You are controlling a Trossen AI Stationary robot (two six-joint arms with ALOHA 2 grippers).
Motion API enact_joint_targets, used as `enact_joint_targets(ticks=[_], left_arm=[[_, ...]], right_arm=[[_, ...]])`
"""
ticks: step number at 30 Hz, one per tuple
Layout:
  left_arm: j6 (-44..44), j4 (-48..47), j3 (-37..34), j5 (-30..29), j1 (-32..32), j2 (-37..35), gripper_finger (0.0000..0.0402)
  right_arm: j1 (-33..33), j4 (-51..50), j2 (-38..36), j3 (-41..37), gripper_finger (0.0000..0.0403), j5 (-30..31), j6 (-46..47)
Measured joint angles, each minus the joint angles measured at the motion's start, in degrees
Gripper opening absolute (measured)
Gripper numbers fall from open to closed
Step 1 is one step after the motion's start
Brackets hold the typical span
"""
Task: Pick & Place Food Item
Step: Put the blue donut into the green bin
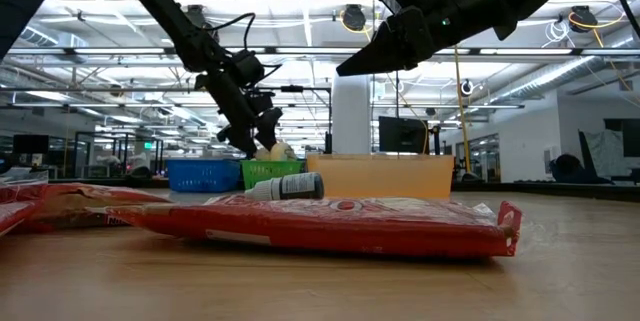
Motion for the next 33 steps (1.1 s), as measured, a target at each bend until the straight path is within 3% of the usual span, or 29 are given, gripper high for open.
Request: enact_joint_targets(ticks=[6, 18, 24, 33], left_arm=[[0.1, 0.0, 0.0, 0.1, -0.4, 0.0, 0.0228], [3.4, 0.4, 0.0, 0.4, -2.2, -0.9, 0.0017], [5.6, 0.8, 0.0, -2.8, -3.4, -1.5, 0.0023], [17.3, 0.3, 0.0, -22.9, -9.3, -2.4, 0.0012]], right_arm=[[0.0, -0.1, 0.0, 0.0, 0.0139, 0.0, 0.1], [0.0, -0.2, 0.0, 0.0, 0.0139, 0.0, 0.2], [0.0, -0.2, 0.0, 0.0, 0.0139, 0.0, 0.2], [0.0, -0.3, 0.0, 0.0, 0.0139, 0.0, 0.2]])
